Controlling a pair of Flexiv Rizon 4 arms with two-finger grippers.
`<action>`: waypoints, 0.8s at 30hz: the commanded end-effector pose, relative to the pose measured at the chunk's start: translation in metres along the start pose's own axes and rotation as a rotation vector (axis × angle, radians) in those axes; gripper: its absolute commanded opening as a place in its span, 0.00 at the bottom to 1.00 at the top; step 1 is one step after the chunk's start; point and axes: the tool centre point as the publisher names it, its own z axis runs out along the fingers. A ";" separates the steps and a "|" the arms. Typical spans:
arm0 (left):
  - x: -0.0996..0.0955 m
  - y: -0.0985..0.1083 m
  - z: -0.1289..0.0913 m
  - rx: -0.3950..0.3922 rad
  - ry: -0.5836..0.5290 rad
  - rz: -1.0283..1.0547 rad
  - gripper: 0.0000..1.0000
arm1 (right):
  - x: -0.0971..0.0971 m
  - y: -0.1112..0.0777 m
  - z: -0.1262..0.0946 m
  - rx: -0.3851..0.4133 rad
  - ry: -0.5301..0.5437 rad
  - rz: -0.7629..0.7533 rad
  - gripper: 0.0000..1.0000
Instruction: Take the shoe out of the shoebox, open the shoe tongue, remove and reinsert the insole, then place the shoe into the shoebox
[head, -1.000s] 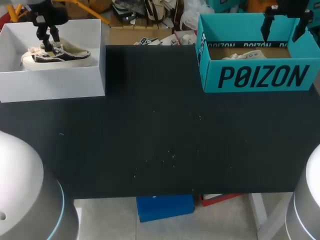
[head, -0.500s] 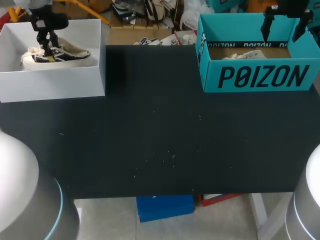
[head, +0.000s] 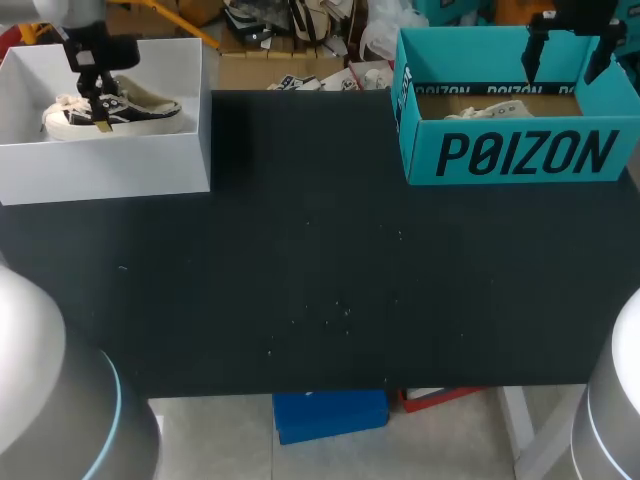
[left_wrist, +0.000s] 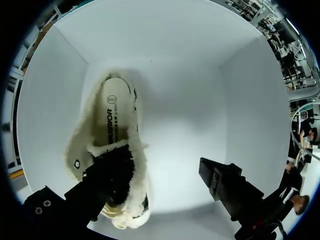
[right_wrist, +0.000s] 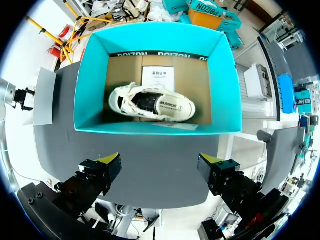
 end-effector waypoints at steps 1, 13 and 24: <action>-0.009 0.001 0.006 -0.003 0.023 0.002 0.87 | 0.000 0.000 0.000 0.001 -0.001 0.000 1.00; -0.014 0.008 0.024 -0.011 0.055 -0.013 0.46 | 0.000 0.000 0.000 0.001 -0.001 0.000 1.00; -0.021 0.011 0.029 -0.003 0.050 -0.013 0.00 | 0.000 0.000 0.000 0.001 -0.001 0.000 1.00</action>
